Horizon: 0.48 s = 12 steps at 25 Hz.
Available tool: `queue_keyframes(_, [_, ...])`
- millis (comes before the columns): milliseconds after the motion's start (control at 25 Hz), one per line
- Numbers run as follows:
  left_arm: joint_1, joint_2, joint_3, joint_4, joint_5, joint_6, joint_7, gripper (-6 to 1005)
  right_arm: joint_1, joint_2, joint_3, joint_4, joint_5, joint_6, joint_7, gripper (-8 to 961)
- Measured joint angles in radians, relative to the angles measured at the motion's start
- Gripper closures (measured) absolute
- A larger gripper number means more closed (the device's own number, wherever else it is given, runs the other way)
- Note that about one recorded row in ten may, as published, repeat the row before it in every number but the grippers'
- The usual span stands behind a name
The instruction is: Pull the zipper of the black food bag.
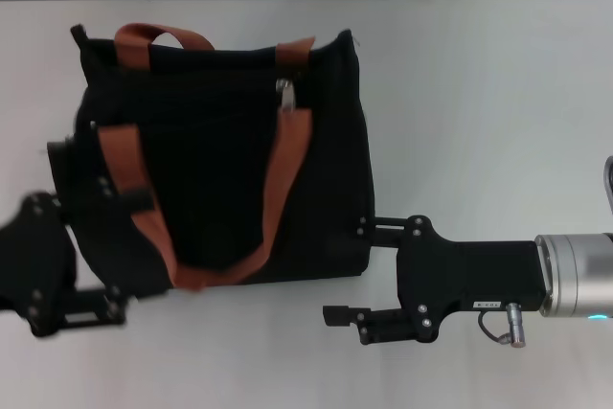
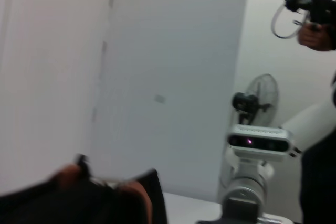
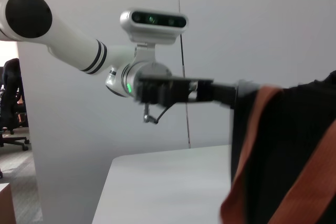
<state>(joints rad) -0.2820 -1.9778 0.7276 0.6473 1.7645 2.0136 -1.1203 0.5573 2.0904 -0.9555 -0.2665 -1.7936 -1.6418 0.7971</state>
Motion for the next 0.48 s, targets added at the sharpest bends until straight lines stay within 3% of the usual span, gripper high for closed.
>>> queue_keyframes(160, [0.001, -0.008, 0.073, -0.076, 0.061, -0.016, 0.082, 196, 0.008, 0.001, -0.006, 0.030, -0.001, 0.007, -0.023, 212])
queue_keyframes(480, [0.011, -0.024, 0.078, -0.094, 0.143, -0.077, 0.098, 198, 0.012, 0.001, -0.023, 0.080, -0.001, 0.027, -0.051, 212])
